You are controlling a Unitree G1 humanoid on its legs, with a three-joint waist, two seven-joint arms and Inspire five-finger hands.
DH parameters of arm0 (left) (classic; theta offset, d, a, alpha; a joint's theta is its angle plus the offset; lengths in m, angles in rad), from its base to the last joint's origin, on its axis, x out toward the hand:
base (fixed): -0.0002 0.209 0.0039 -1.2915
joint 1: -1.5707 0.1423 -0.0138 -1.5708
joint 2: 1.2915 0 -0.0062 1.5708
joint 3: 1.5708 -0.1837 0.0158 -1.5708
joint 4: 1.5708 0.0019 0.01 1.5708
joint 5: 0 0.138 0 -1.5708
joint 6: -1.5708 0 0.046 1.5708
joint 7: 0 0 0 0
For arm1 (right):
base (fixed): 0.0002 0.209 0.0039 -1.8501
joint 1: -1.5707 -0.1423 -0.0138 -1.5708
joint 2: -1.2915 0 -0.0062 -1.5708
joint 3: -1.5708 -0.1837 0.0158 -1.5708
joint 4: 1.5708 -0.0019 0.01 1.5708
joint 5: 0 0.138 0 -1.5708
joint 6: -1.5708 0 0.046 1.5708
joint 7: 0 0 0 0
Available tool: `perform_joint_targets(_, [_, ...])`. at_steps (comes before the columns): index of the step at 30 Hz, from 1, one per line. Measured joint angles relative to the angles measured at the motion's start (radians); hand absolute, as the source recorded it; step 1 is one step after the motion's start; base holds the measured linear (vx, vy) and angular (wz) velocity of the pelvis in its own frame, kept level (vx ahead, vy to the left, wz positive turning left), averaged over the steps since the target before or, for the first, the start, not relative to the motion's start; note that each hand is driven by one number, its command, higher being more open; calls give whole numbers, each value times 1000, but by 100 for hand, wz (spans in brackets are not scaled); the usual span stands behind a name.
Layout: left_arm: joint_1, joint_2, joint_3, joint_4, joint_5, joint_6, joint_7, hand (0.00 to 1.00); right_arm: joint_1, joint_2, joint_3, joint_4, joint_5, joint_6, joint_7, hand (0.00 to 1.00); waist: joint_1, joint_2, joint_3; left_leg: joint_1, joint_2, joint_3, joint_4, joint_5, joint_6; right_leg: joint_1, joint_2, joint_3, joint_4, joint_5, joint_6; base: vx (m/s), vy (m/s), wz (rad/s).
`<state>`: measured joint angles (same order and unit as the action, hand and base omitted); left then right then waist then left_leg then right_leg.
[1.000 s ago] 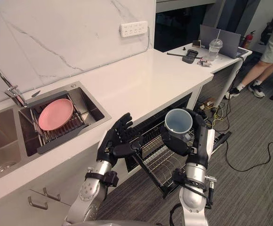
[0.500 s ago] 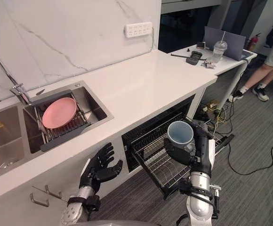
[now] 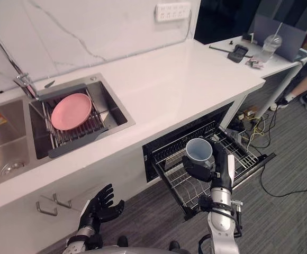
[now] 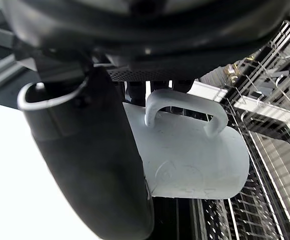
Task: Walk over to the sink, pick up the cup, carry it to the dishwasher, place the cup inside the dishwasher, then close the dishwasher door
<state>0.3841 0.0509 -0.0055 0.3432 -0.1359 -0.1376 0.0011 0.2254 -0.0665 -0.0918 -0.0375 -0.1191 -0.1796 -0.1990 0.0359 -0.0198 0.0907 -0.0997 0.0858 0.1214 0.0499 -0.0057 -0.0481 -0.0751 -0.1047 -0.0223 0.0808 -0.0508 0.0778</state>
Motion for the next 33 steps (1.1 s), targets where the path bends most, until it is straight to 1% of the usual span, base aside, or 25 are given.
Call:
perform_joint_targets(1, [-21, 2, 12, 23, 4, 0, 6, 90, -40, -18, 0, 21, 19, 0, -1, 30, 6, 3, 27, -33, 1, -2, 29, -5, -1, -28, -1, -1, 21, -3, -1, -53, -3, 3])
perform_joint_targets(2, [-27, 1, 19, 28, 9, 0, 10, 90, -55, -23, 0, 31, 19, 0, 0, 30, 7, 3, 33, -49, 3, -2, 41, -7, -2, -42, -1, -2, 29, -4, -1, -56, -6, 4])
perform_joint_targets(4, [-45, 4, 25, 36, 18, 0, 24, 90, -90, -29, 0, 46, 20, 1, -3, 30, 10, 3, 63, -77, 5, -2, 70, -14, 0, -66, -1, -4, 53, -10, -2, -46, -9, 5])
perform_joint_targets(6, [-74, 4, 26, 61, 19, 0, 34, 90, -116, -31, 2, 57, 24, 1, -5, 30, 19, 5, 87, -109, 7, 0, 103, -30, 6, -99, -2, -3, 89, -24, -2, -43, -4, 1])
perform_joint_targets(9, [-105, 3, 25, 75, 18, -1, 44, 90, -157, -49, 12, 83, 58, 1, -11, 30, 23, 8, 118, -141, 9, 2, 131, -50, 12, -129, -2, -2, 113, -30, -3, -22, 1, -2])
perform_joint_targets(12, [-141, 3, 26, 104, 18, -3, 50, 90, -208, -62, 12, 123, 62, 6, -28, 30, 31, 18, 148, -163, 13, 14, 155, -54, 12, -154, -2, 3, 128, -32, -4, -12, 4, -10])
perform_joint_targets(16, [-175, 0, 25, 122, 18, -14, 66, 90, -270, -79, 9, 174, 99, 14, -45, 30, 31, 28, 182, -186, 14, 19, 170, -55, 11, -179, -4, 4, 138, -32, -4, 6, -1, -4])
perform_joint_targets(18, [-201, -1, 24, 146, 18, -18, 68, 90, -315, -91, 8, 223, 109, 23, -49, 30, 31, 39, 204, -198, 13, 24, 181, -55, 11, -190, -7, 3, 146, -33, -3, 0, 0, 0])
perform_joint_targets(24, [-227, -5, 17, 172, 17, -31, 85, 90, -382, -91, 4, 329, 130, 46, -62, 30, 34, 63, 226, -215, 10, 30, 180, -55, 12, -209, -13, 0, 151, -36, -1, 3, 2, 1])
perform_joint_targets(25, [-233, -6, 17, 176, 17, -31, 87, 90, -393, -91, 2, 338, 134, 51, -63, 30, 35, 68, 241, -216, 10, 30, 179, -55, 12, -210, -13, 0, 151, -37, -1, 0, 0, 0])
perform_joint_targets(31, [-252, -12, 16, 196, 17, -34, 87, 90, -440, -93, -10, 389, 134, 61, -66, 30, 36, 75, 257, -224, 8, 34, 166, -48, 8, -228, -13, 3, 155, -37, -2, 4, -1, -1])
perform_joint_targets(33, [-259, -15, 16, 208, 17, -45, 87, 90, -469, -95, -10, 420, 129, 63, -67, 30, 37, 77, 259, -225, 8, 42, 161, -47, 7, -237, -14, 9, 156, -37, -2, 24, -5, -8])
